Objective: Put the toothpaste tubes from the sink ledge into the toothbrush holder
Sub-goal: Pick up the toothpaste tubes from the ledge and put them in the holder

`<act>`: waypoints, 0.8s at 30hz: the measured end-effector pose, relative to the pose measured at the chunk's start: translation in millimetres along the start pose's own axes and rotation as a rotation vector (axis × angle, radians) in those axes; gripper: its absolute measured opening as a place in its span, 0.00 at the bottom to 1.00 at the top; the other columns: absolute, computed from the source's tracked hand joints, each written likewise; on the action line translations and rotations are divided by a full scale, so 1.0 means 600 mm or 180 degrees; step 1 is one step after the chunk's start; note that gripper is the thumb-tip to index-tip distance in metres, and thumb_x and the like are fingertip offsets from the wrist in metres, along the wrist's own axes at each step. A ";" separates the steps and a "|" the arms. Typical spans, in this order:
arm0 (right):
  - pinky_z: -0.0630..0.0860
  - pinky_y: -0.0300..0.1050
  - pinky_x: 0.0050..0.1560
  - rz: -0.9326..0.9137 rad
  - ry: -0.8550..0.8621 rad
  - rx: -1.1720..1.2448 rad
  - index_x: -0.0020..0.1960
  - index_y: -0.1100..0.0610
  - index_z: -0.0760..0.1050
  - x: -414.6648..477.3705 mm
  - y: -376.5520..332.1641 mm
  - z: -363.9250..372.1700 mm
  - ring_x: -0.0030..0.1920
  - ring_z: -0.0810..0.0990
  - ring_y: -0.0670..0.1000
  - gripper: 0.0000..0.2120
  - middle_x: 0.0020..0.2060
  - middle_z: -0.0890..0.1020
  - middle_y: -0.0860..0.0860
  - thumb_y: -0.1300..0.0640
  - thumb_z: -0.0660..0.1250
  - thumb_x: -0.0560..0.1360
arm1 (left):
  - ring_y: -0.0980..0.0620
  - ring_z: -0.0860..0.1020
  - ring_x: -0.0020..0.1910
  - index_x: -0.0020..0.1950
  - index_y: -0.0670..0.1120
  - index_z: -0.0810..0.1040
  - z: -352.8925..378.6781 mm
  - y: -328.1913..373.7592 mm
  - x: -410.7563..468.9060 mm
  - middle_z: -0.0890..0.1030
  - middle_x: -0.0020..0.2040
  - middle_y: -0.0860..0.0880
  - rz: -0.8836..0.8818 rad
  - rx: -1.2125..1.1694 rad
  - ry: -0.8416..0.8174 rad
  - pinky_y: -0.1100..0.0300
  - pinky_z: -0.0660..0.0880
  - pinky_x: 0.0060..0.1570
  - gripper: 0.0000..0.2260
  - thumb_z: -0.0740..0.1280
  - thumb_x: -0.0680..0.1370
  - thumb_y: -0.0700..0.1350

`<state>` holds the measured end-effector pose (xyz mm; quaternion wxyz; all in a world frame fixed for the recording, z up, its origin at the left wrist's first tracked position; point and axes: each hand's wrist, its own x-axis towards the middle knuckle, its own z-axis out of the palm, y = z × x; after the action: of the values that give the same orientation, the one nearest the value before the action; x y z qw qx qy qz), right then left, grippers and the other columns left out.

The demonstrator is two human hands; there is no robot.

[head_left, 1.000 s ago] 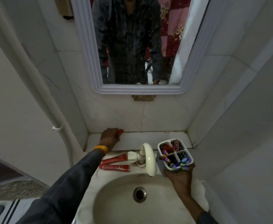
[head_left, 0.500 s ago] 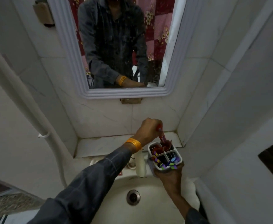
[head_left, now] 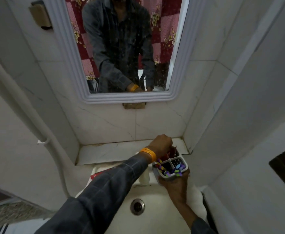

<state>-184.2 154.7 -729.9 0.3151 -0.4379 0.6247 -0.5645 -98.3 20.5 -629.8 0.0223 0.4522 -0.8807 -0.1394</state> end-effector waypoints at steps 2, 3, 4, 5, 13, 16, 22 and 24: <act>0.72 0.16 0.53 -0.0089 -0.0031 -0.0046 0.69 0.56 0.69 0.000 -0.004 0.002 0.56 0.77 0.22 0.46 0.58 0.79 0.41 0.70 0.88 0.58 | 0.37 0.81 0.48 0.47 0.38 0.83 0.006 -0.001 0.001 0.84 0.48 0.37 0.0013 0.0128 -0.0096 0.51 0.77 0.48 0.07 0.71 0.73 0.40; 0.73 0.17 0.54 -0.0140 -0.0023 -0.0085 0.68 0.55 0.70 -0.001 -0.005 0.002 0.57 0.78 0.22 0.45 0.58 0.79 0.39 0.70 0.88 0.58 | 0.37 0.81 0.49 0.48 0.38 0.84 0.005 -0.004 -0.001 0.84 0.49 0.37 0.0033 0.0111 -0.0112 0.51 0.77 0.48 0.07 0.70 0.73 0.40; 0.74 0.18 0.54 -0.0172 -0.0027 -0.0063 0.67 0.53 0.71 -0.001 -0.006 0.002 0.56 0.79 0.23 0.44 0.58 0.79 0.38 0.71 0.88 0.58 | 0.37 0.81 0.49 0.48 0.39 0.84 -0.002 -0.008 -0.004 0.84 0.50 0.38 0.0041 0.0057 -0.0107 0.51 0.77 0.49 0.07 0.70 0.74 0.40; 0.75 0.20 0.54 -0.0166 -0.0013 -0.0035 0.65 0.50 0.72 -0.001 -0.007 0.002 0.56 0.80 0.25 0.44 0.57 0.81 0.36 0.72 0.87 0.57 | 0.38 0.81 0.50 0.48 0.40 0.84 -0.010 -0.017 -0.009 0.85 0.50 0.38 0.0058 -0.0065 -0.0047 0.52 0.77 0.50 0.06 0.69 0.75 0.40; 0.83 0.39 0.54 0.0098 -0.0106 -0.0204 0.57 0.45 0.70 -0.007 0.006 -0.007 0.54 0.87 0.45 0.38 0.53 0.80 0.51 0.78 0.82 0.63 | 0.41 0.82 0.51 0.49 0.41 0.84 0.006 -0.247 -0.193 0.85 0.50 0.40 -0.1342 -0.0424 0.0486 0.54 0.77 0.52 0.08 0.67 0.76 0.43; 0.83 0.49 0.59 0.0212 -0.0187 -0.0325 0.53 0.42 0.69 -0.007 0.013 -0.009 0.53 0.85 0.50 0.35 0.51 0.80 0.46 0.73 0.83 0.65 | 0.42 0.80 0.52 0.52 0.43 0.83 0.072 -0.298 -0.258 0.83 0.52 0.42 -0.1778 -0.0187 -0.0192 0.52 0.77 0.53 0.13 0.68 0.76 0.51; 0.75 0.19 0.54 -0.0095 0.0030 0.0159 0.63 0.50 0.68 -0.010 0.007 0.000 0.54 0.79 0.23 0.46 0.60 0.79 0.56 0.83 0.81 0.57 | 0.43 0.80 0.57 0.58 0.45 0.81 0.134 -0.288 -0.248 0.83 0.56 0.43 -0.1624 0.0328 -0.0394 0.51 0.77 0.57 0.13 0.68 0.76 0.49; 0.75 0.19 0.51 -0.0069 0.0086 0.0270 0.58 0.47 0.69 -0.011 -0.003 0.004 0.52 0.80 0.23 0.45 0.57 0.80 0.52 0.86 0.79 0.57 | 0.42 0.79 0.58 0.58 0.45 0.79 0.135 -0.292 -0.238 0.81 0.58 0.43 -0.1562 0.0414 -0.0437 0.50 0.76 0.58 0.13 0.69 0.76 0.49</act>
<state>-179.2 159.9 -729.3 0.3188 -0.4232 0.5997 -0.5997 111.3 56.4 -741.6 -0.1011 0.6422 -0.7512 -0.1141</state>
